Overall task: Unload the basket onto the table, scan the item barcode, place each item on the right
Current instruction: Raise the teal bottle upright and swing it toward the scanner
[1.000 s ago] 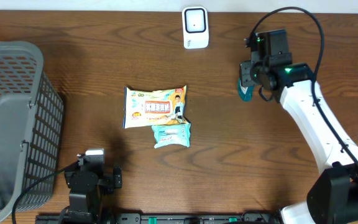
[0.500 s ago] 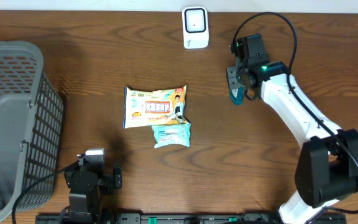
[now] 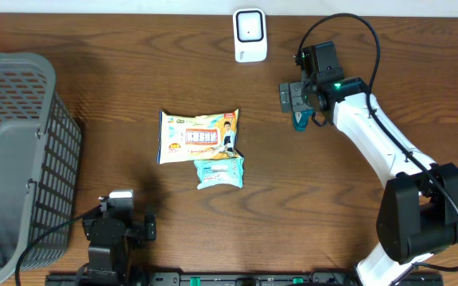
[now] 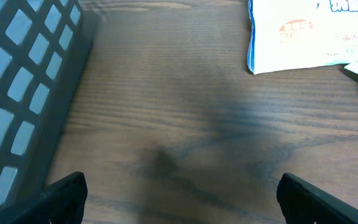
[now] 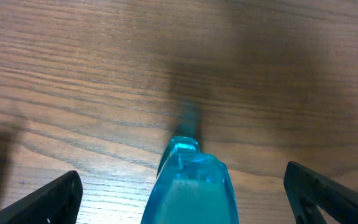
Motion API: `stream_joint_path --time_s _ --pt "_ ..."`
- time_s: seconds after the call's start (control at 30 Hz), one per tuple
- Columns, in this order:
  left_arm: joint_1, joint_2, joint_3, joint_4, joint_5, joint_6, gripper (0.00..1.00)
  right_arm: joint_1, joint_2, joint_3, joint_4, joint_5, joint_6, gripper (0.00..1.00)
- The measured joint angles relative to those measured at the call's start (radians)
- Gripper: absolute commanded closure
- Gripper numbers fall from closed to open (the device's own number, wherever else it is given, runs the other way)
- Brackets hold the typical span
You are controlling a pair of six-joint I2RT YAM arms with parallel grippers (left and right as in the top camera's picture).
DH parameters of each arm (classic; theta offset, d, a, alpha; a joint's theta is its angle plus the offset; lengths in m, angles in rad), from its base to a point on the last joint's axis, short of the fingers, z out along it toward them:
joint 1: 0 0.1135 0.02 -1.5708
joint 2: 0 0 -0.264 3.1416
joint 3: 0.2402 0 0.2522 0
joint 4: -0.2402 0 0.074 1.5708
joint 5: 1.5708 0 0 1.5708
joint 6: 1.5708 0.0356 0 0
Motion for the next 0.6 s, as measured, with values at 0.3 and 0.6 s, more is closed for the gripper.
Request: stream_joint_path --time_s 0.3,0.6 --pt "0.0 0.0 0.0 0.0 0.0 0.0 0.02 0.0 0.0 0.0 -0.018 0.003 0.018 0.01" --pt "0.0 0.0 0.0 0.0 0.0 0.0 0.02 0.0 0.0 0.0 -0.013 0.048 0.2 0.14"
